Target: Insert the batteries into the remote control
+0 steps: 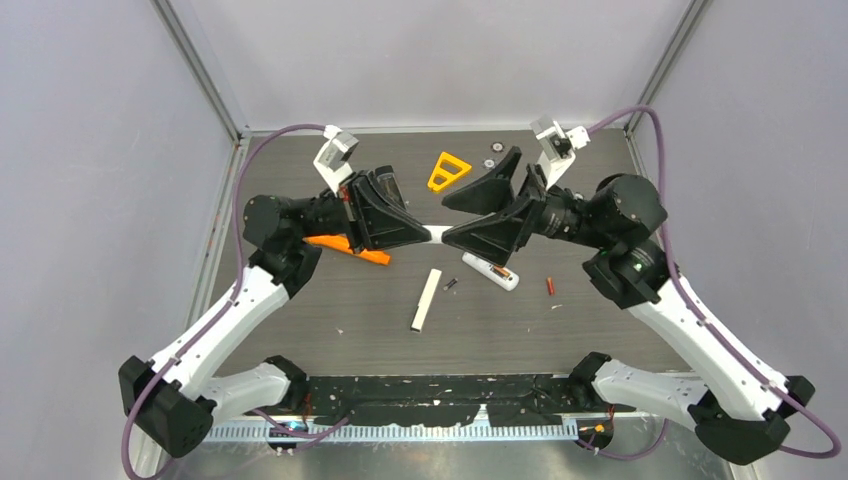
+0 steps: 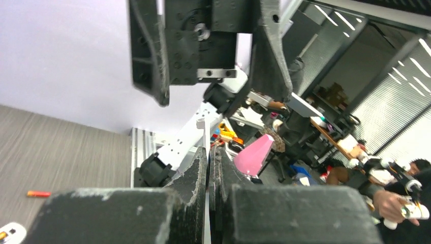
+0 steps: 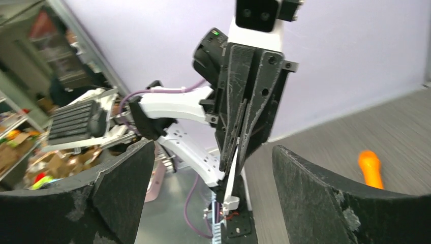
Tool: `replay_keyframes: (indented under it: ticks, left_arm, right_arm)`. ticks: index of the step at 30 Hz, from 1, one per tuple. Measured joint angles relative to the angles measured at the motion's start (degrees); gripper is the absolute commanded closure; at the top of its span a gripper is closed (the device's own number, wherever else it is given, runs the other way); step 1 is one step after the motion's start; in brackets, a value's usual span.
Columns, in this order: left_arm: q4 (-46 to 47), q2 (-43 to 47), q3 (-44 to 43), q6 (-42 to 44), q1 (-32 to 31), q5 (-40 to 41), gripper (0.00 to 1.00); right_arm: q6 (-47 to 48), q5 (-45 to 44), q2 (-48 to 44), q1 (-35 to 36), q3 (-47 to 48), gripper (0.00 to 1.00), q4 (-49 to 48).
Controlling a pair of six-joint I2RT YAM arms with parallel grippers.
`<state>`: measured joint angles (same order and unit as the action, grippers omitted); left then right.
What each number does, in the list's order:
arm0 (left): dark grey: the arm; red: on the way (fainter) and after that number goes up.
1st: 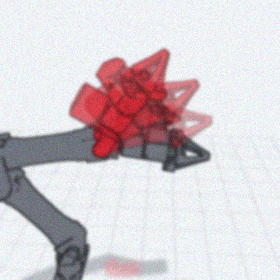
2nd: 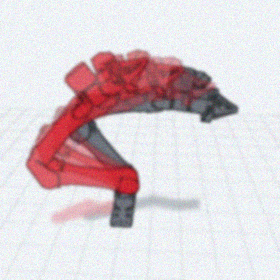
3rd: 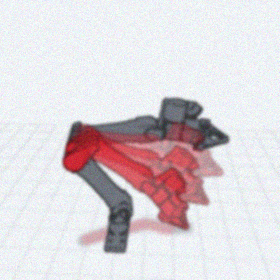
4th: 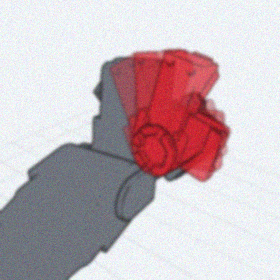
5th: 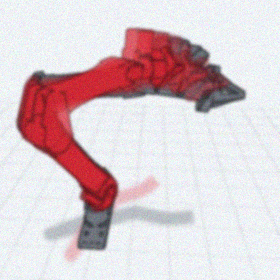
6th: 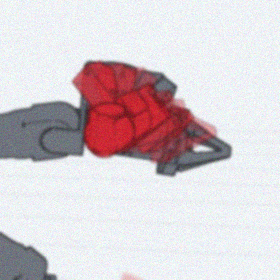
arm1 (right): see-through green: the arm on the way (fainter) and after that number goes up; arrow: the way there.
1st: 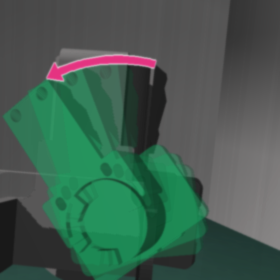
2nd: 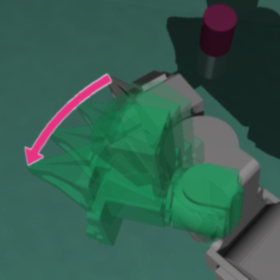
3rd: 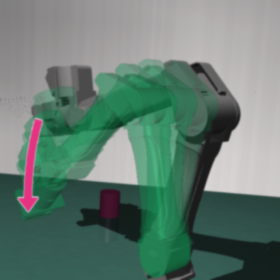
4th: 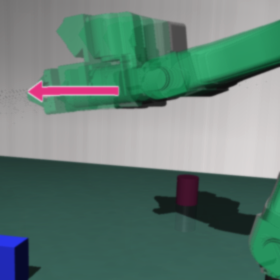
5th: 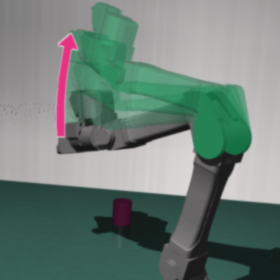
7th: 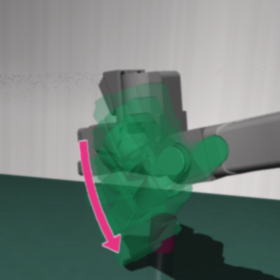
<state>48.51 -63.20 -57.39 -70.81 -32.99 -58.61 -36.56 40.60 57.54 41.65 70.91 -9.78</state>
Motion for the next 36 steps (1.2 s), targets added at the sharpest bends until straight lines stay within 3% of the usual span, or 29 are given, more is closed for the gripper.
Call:
replay_keyframes:
  ticks: [4, 8, 14, 20, 24, 27, 31, 36]
  left_arm:
    - [-14.6, 2.7, 0.0, 9.9, 0.0, 1.8, 1.00]
    - [-23.1, 3.1, 0.0, 14.8, 0.0, 2.5, 1.00]
    - [-28.5, 3.0, 0.0, 17.5, 0.0, 3.0, 1.00]
    - [-31.3, 2.7, 0.0, 19.0, 0.0, 3.8, 1.00]
    - [-32.3, 2.2, -0.2, 19.5, 0.0, 4.3, 1.00]
    - [-33.2, 1.9, -0.5, 20.1, 0.1, 4.6, 1.00]
    - [-33.7, 1.9, -0.7, 20.3, 0.2, 4.8, 1.00]
    - [-33.9, 1.9, -0.7, 20.3, 0.6, 5.0, 1.00]
  right_arm:
    - [5.5, -6.8, -2.6, 0.0, 2.7, 0.16, 14.2]
    - [8.9, -10.2, -2.9, 0.0, 3.0, 0.22, 23.1]
    - [11.0, -12.5, -1.0, 0.0, 1.8, 0.28, 30.1]
    - [11.2, -13.0, -0.1, 0.0, 1.5, 0.54, 32.3]
    - [10.6, -12.3, 0.0, -0.1, 1.3, 0.61, 32.1]
    - [9.6, -11.3, -0.1, -0.4, 0.0, 0.61, 31.0]
    - [8.1, -9.8, -0.2, -1.1, -2.1, 0.51, 30.1]
    - [6.6, -8.7, -1.1, -2.3, -4.0, 0.54, 28.7]
